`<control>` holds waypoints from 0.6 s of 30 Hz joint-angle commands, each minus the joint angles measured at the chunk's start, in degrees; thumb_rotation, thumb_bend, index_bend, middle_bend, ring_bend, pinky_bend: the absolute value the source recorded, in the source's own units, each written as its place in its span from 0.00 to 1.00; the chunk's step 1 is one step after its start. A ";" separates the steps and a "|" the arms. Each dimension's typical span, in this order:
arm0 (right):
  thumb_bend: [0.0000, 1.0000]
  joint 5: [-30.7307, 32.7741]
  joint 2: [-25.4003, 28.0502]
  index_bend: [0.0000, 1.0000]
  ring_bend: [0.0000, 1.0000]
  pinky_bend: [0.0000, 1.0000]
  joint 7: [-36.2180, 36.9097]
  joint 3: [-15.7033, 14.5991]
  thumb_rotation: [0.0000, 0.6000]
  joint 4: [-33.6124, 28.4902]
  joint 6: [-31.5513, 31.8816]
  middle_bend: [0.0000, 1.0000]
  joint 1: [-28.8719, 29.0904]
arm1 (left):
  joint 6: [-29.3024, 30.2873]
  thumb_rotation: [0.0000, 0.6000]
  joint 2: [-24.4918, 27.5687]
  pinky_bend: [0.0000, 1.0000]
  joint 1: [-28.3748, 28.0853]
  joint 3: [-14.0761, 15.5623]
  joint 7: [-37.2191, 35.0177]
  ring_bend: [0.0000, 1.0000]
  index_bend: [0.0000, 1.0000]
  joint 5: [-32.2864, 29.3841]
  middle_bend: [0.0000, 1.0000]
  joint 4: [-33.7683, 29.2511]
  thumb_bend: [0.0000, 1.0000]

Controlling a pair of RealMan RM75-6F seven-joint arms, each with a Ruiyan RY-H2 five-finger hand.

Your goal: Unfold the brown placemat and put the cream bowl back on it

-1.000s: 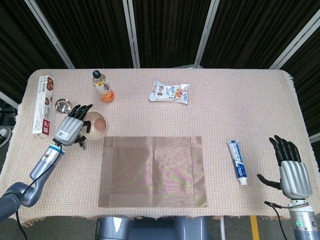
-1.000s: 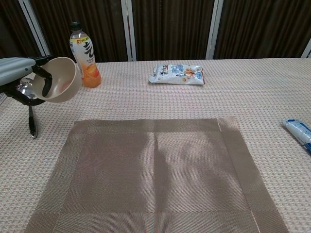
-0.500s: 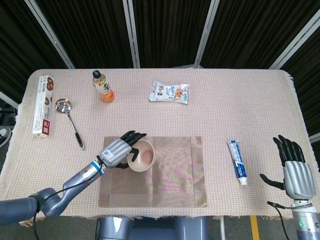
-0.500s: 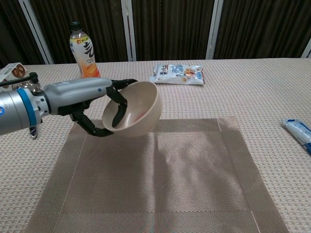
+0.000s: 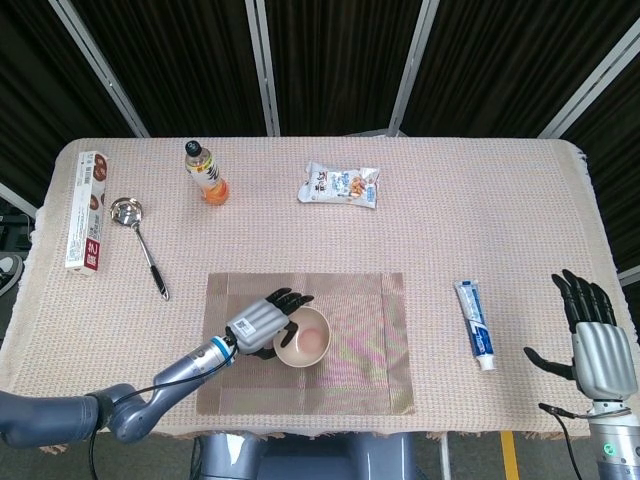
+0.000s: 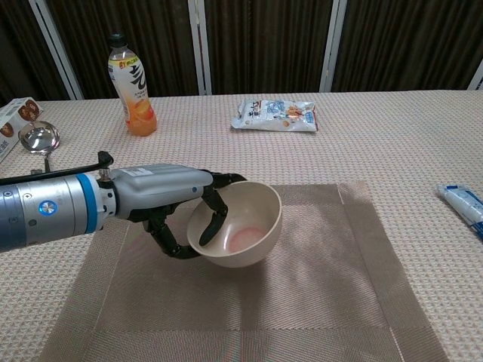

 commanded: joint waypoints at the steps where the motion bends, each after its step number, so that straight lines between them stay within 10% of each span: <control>1: 0.00 0.04 0.01 0.00 0.00 0.00 0.05 0.04 1.00 0.00 -0.05 0.00 0.03 | -0.87 1.00 -0.17 0.00 -0.29 0.24 1.61 0.00 0.63 -1.41 0.00 -0.10 0.35; 14: 0.00 0.21 0.24 0.00 0.00 0.00 0.40 0.17 1.00 0.03 -0.10 0.00 0.00 | -2.98 1.00 -1.08 0.00 -1.69 0.52 7.67 0.00 0.58 -9.14 0.00 -0.84 0.34; 18: 0.00 0.24 0.28 0.00 0.00 0.00 0.48 0.17 1.00 0.03 -0.12 0.00 -0.02 | -2.40 1.00 -1.33 0.00 -1.67 0.65 8.47 0.00 0.45 -9.75 0.00 -0.96 0.18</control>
